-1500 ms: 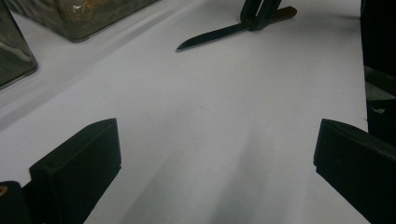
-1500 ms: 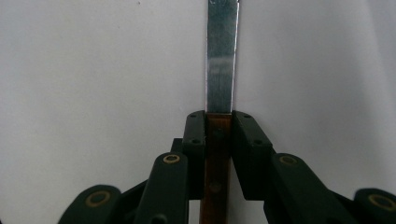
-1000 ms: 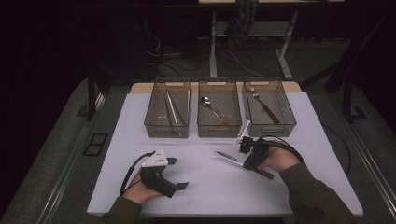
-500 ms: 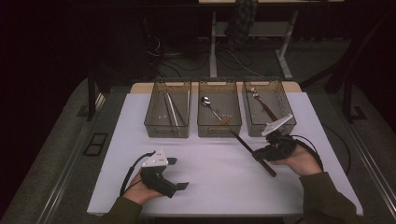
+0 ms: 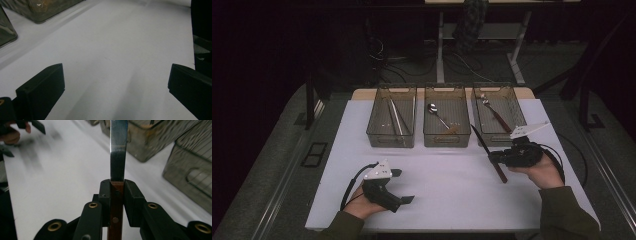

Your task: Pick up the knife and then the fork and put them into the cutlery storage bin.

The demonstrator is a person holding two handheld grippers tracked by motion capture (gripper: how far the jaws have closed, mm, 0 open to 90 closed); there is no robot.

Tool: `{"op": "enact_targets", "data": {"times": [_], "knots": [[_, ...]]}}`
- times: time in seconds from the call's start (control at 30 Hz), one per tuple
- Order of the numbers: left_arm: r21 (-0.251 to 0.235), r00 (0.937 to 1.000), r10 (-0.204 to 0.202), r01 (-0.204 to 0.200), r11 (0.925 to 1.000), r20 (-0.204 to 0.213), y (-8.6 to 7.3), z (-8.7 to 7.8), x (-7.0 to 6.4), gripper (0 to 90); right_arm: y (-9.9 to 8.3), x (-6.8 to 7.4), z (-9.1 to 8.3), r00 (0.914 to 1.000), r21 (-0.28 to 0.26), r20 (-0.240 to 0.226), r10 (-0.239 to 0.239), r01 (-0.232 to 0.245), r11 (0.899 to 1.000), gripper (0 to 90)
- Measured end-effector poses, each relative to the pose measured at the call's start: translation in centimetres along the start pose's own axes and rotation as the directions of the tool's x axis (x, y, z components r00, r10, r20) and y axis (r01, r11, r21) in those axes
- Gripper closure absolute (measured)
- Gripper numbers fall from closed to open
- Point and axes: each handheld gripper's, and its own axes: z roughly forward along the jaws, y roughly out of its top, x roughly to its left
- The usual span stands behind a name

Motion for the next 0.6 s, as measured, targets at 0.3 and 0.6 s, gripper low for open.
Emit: {"op": "enact_targets", "data": {"times": [0.3,0.6], "knots": [[-0.005,1.0,-0.007,0.007,1.0,0.001,-0.1,-0.1,0.1,0.0,0.2,-0.2,-1.1,0.9985,-0.131,0.052,0.013,-0.006,0.991,77.0],[-0.001,1.0,-0.009,0.009,1.0,-0.001,-0.2,0.0,0.3,0.0,0.1,-0.9,-2.2,0.9947,-0.21,0.088,0.052,-0.032,0.977,77.0]]}}
